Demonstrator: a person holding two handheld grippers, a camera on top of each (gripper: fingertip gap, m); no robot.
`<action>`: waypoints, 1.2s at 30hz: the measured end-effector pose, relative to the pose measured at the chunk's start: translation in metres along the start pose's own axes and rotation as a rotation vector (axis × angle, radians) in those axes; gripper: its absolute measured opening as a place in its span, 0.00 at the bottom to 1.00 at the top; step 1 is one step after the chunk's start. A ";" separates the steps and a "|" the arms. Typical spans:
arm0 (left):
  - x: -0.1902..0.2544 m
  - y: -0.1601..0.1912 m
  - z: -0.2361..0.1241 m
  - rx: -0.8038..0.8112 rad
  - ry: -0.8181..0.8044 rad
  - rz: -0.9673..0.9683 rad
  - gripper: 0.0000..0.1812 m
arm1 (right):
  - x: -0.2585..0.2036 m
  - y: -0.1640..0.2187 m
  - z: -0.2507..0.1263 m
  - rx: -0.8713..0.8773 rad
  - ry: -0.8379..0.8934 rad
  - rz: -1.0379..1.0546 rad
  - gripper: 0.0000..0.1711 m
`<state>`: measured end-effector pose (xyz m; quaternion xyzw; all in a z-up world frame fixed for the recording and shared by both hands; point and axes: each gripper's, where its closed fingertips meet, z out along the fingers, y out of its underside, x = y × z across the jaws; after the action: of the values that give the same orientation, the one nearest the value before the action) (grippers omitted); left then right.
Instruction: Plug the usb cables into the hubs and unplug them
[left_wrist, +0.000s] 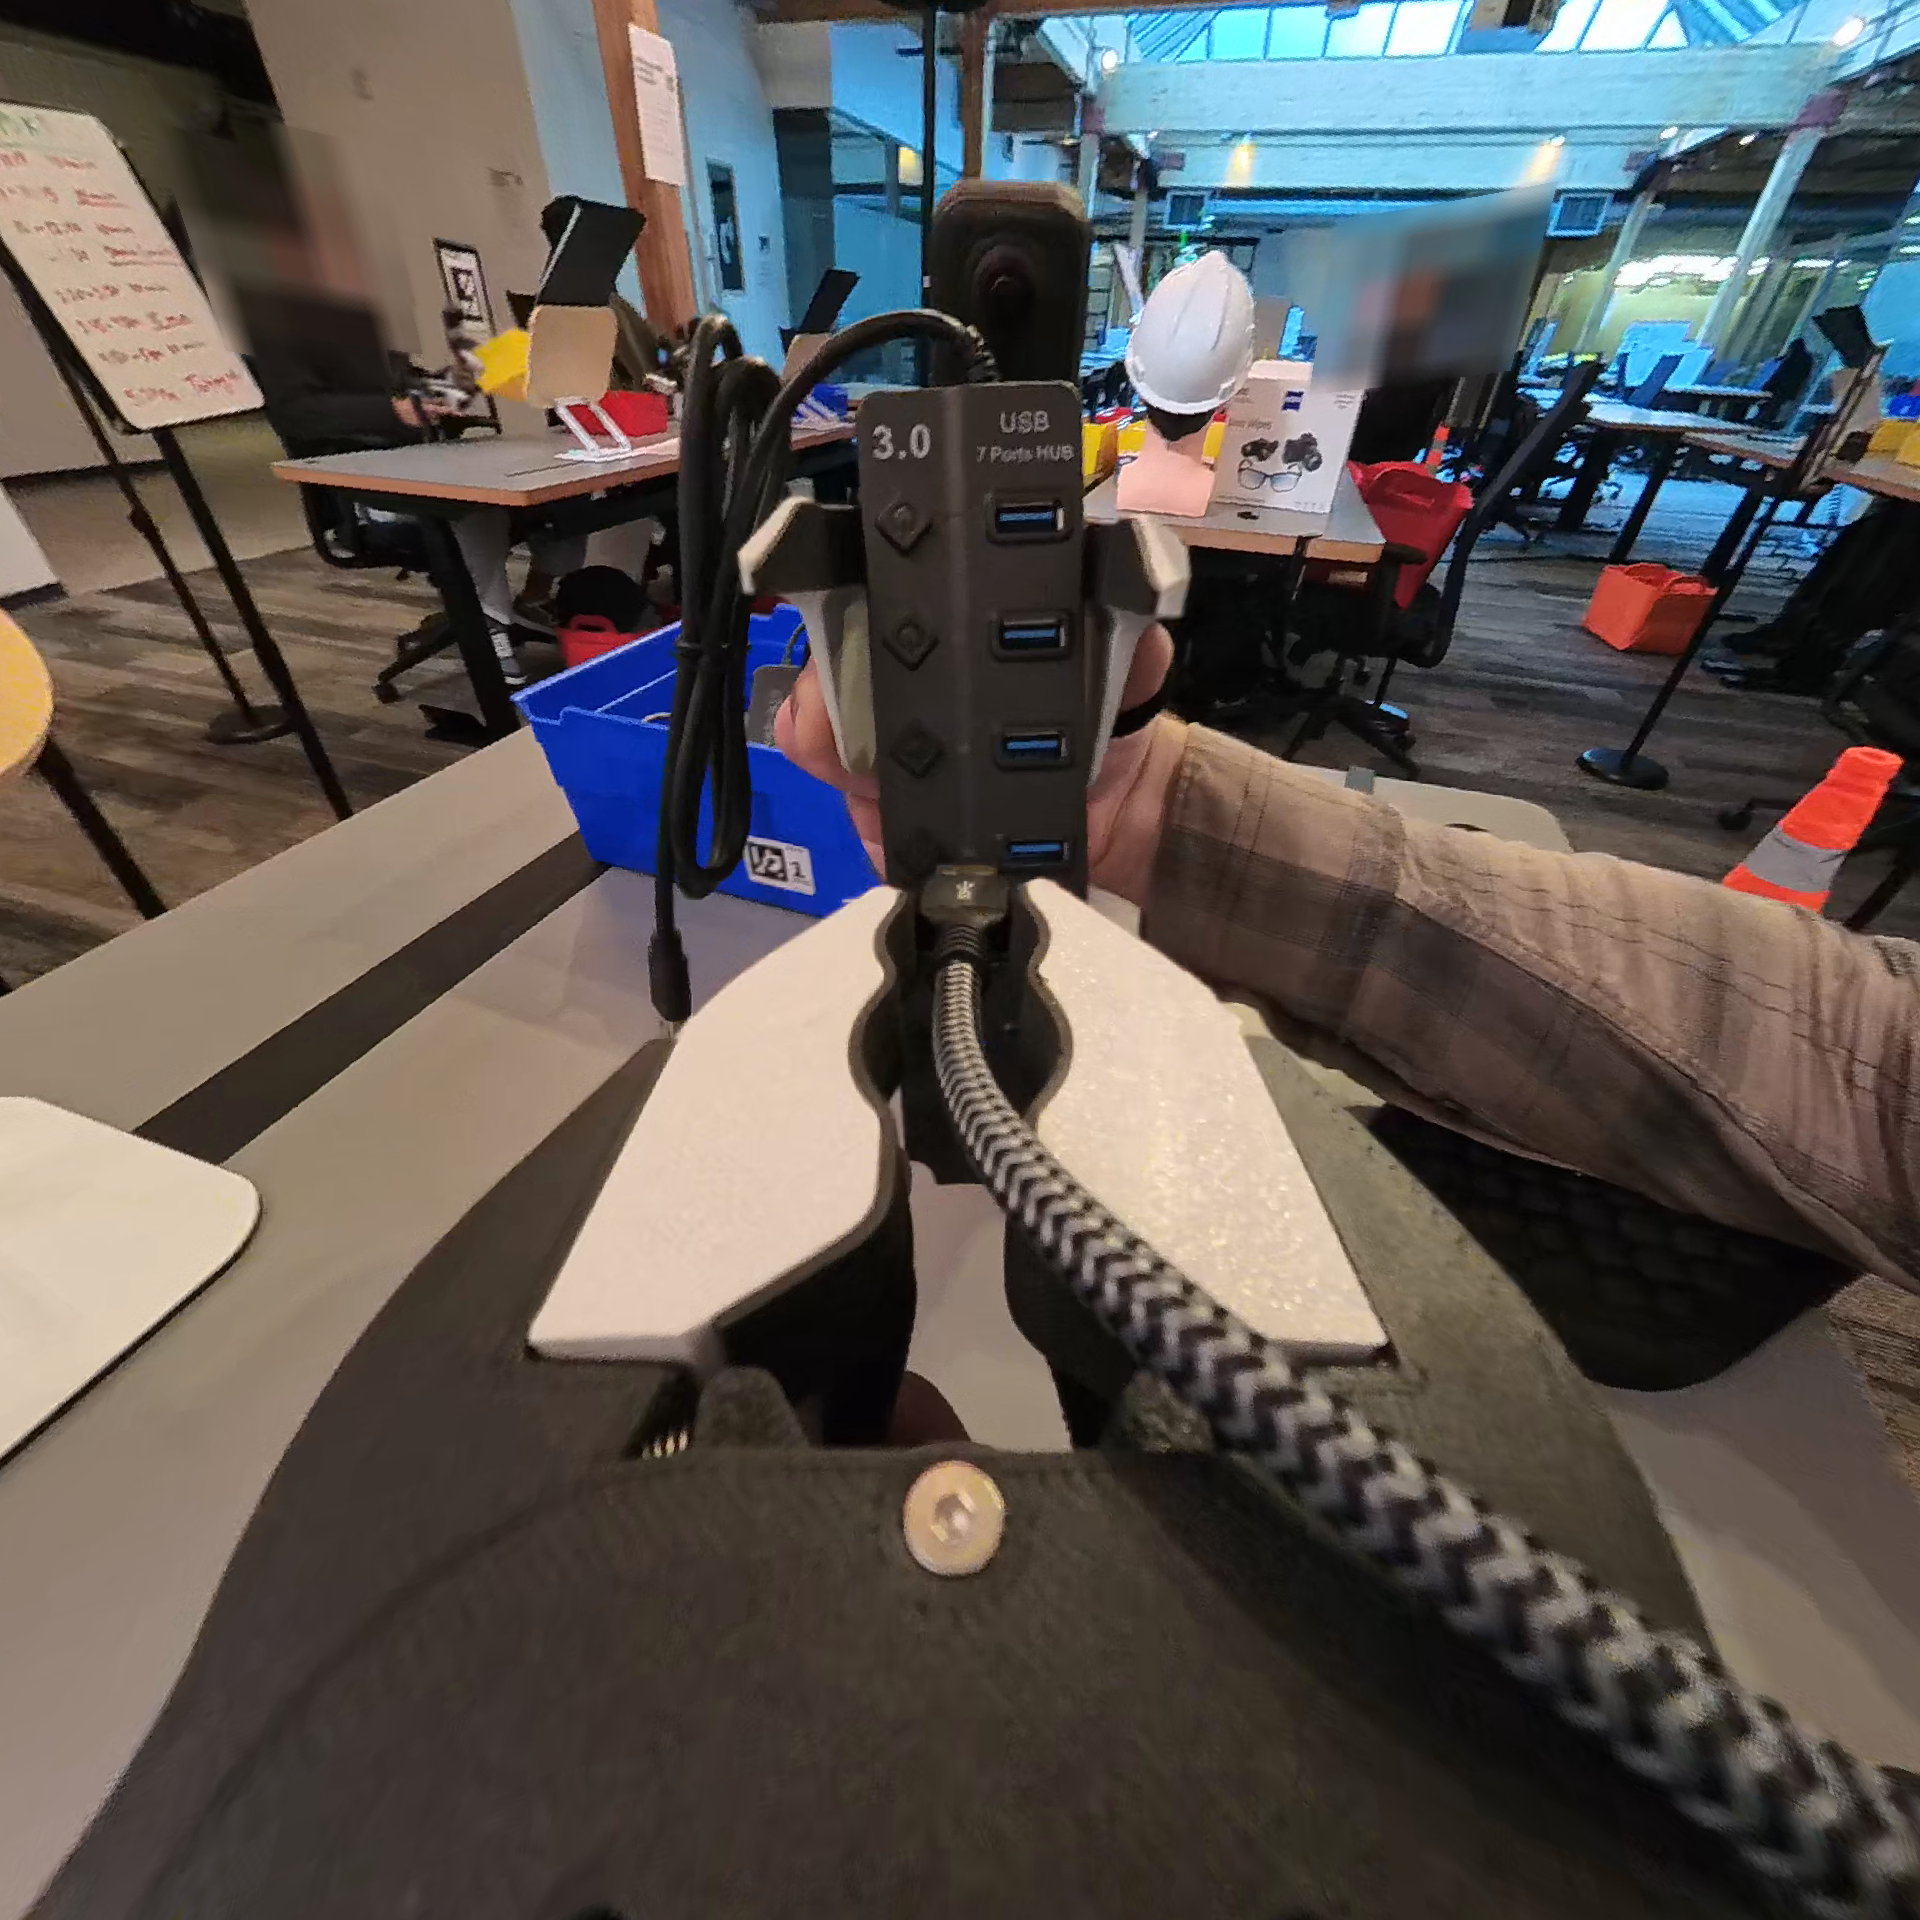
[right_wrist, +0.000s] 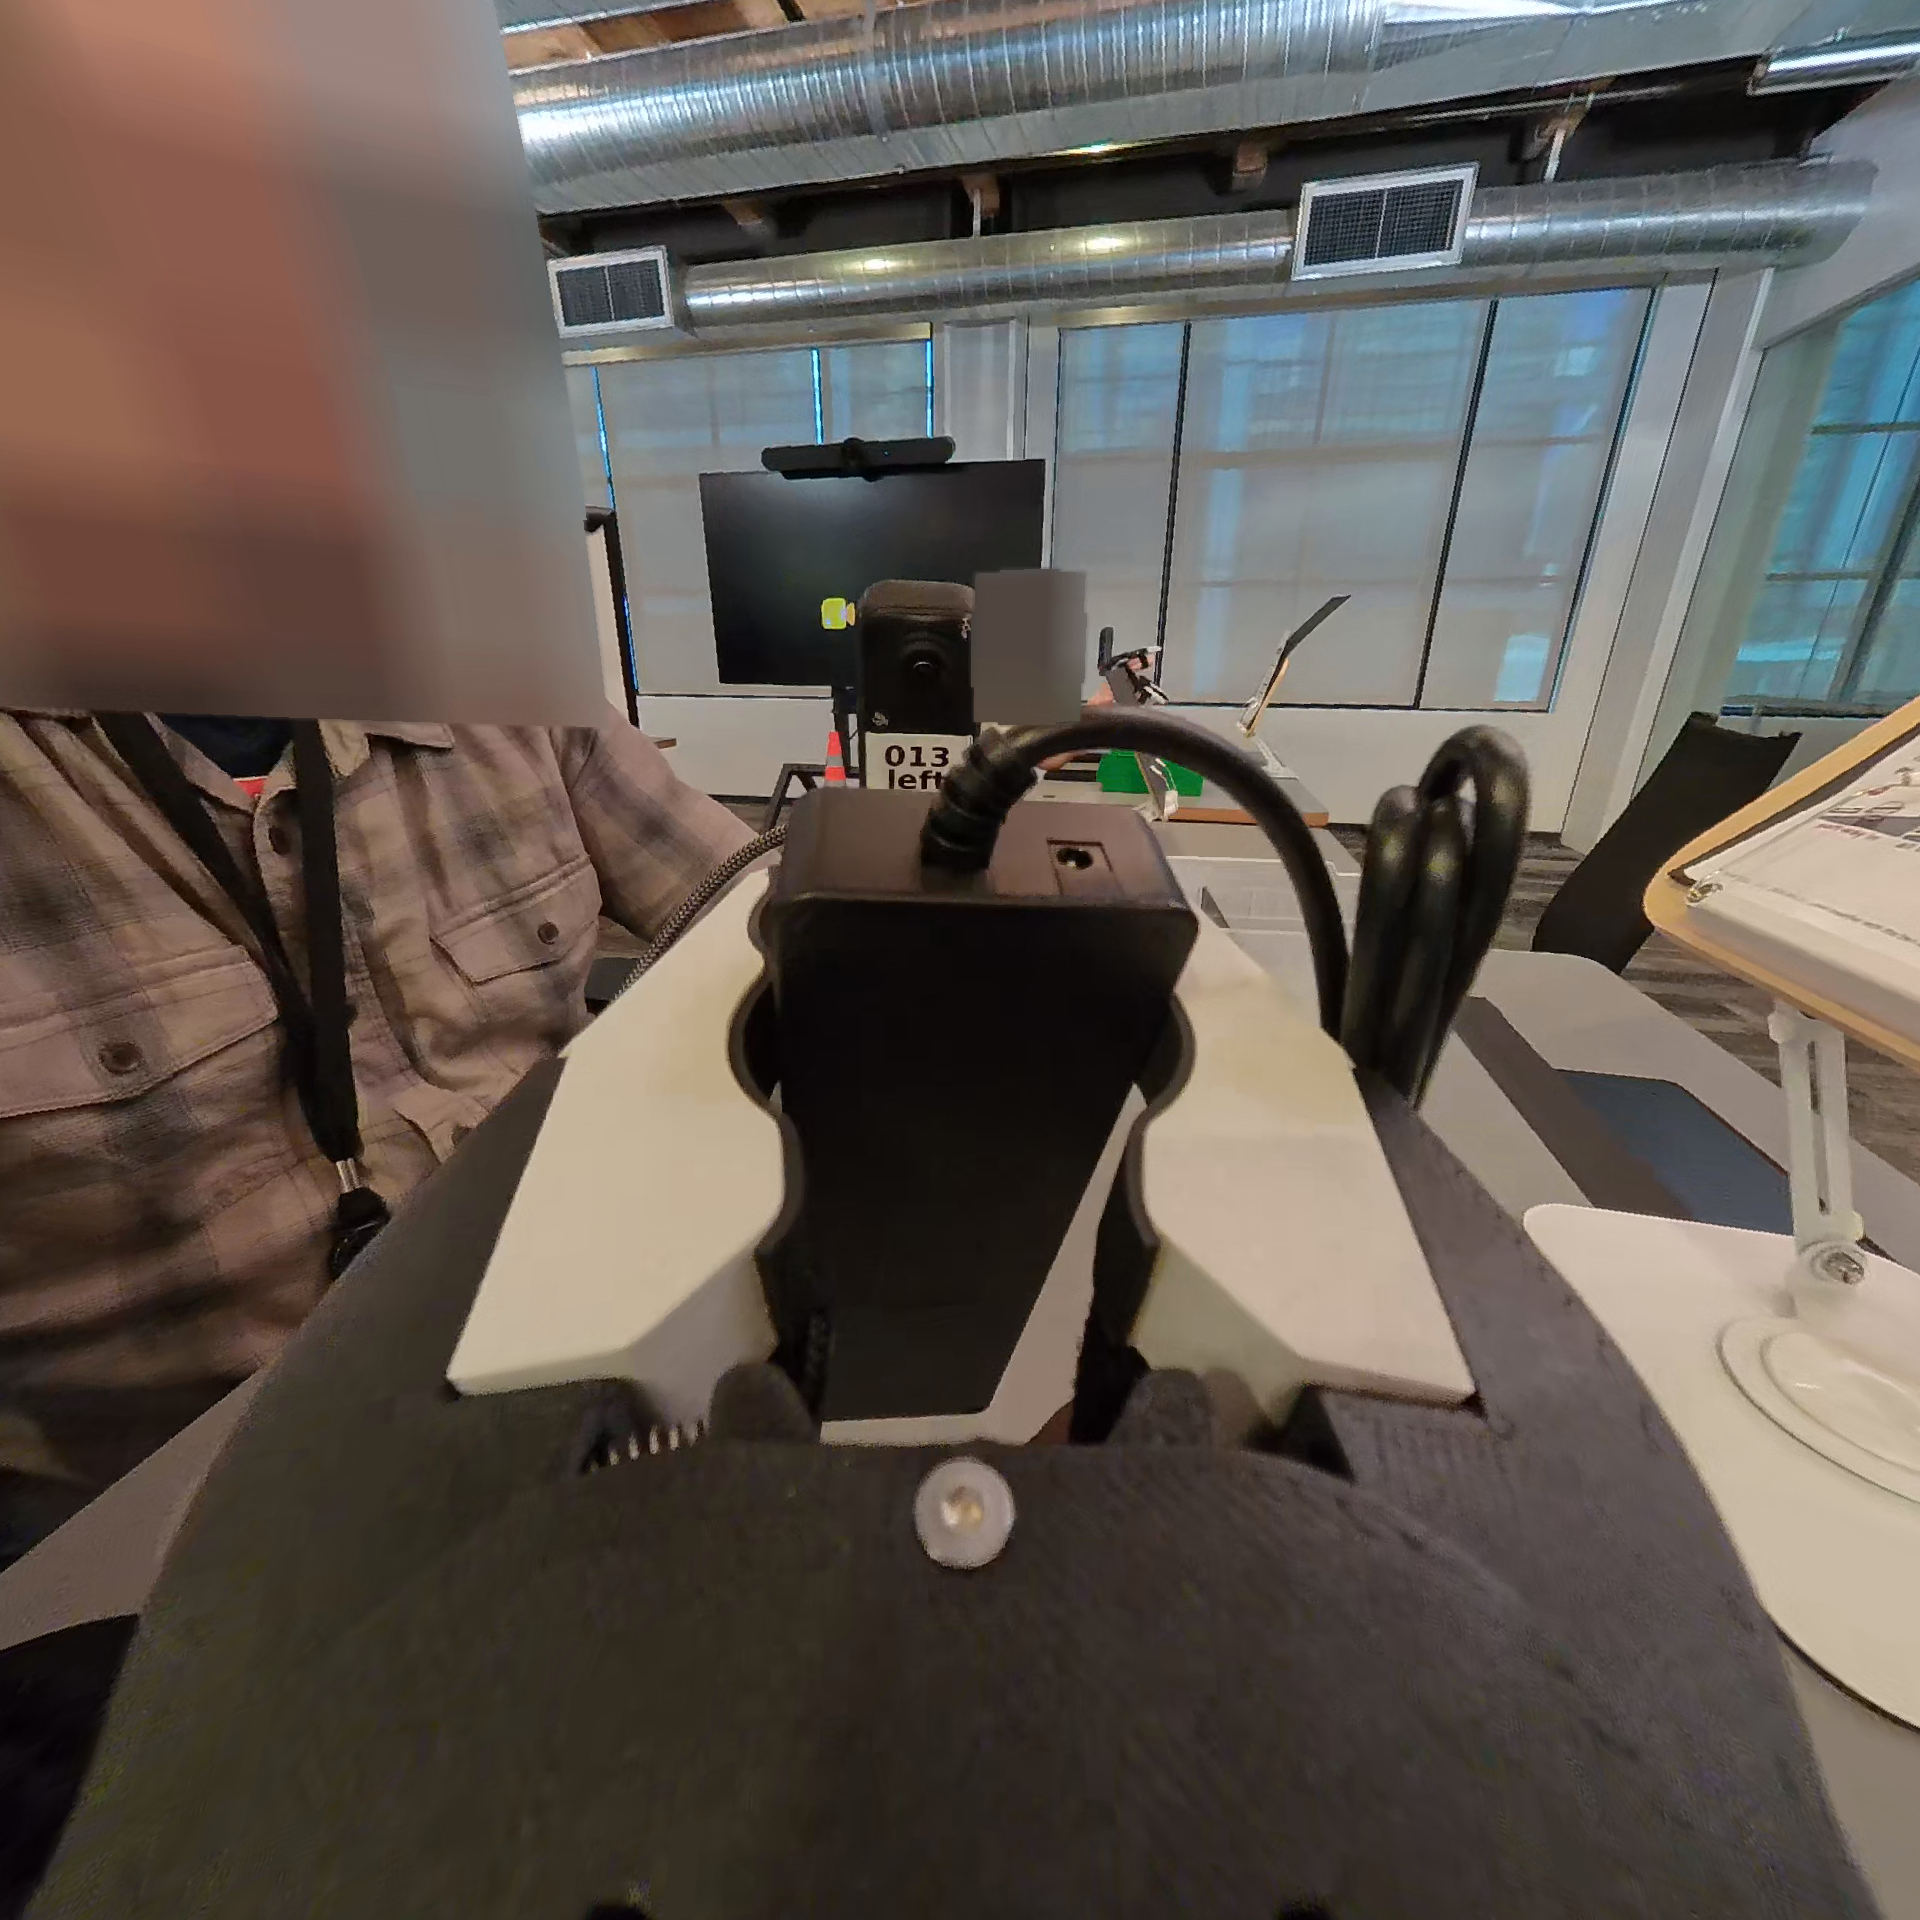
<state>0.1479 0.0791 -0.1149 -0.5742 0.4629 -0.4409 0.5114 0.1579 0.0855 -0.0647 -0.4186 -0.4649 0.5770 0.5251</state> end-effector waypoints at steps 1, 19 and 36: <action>-0.002 0.001 0.001 -0.002 -0.010 -0.001 0.09 | 0.001 0.001 0.000 -0.003 0.003 0.000 0.37; -0.017 0.017 0.006 -0.043 -0.128 0.006 0.09 | 0.003 0.001 -0.010 0.000 0.013 0.009 0.37; -0.013 0.017 0.007 -0.042 -0.152 0.059 0.09 | 0.004 0.001 -0.010 -0.005 0.020 0.017 0.37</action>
<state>0.1509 0.0923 -0.1328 -0.6028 0.4488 -0.3710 0.5455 0.1666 0.0906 -0.0679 -0.4294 -0.4575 0.5761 0.5239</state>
